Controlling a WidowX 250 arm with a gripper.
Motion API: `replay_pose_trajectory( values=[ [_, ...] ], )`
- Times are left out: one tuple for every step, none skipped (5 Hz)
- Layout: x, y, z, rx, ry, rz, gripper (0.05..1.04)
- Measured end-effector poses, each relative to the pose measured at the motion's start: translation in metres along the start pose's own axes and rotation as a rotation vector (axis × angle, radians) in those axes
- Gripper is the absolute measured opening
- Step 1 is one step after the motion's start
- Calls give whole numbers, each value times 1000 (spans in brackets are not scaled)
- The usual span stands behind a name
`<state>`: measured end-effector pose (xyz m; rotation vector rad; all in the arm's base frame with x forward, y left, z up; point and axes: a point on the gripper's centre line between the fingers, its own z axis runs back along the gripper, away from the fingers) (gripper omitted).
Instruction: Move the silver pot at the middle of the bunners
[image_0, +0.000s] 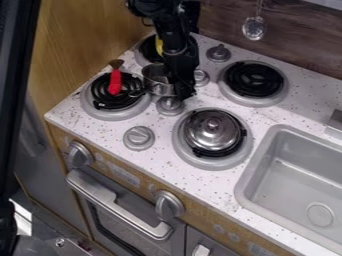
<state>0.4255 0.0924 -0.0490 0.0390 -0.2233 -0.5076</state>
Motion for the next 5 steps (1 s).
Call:
replay_pose_trajectory(
  values=[
    [12,-13,4,-13,32,-33,838],
    [31,-30,25,0,66,-47,1004],
    [45,-44,43,18,98,-45,999],
    [41,-49,43,3,133,13,999],
    [41,-61,44,-33,154,80,999]
  ],
)
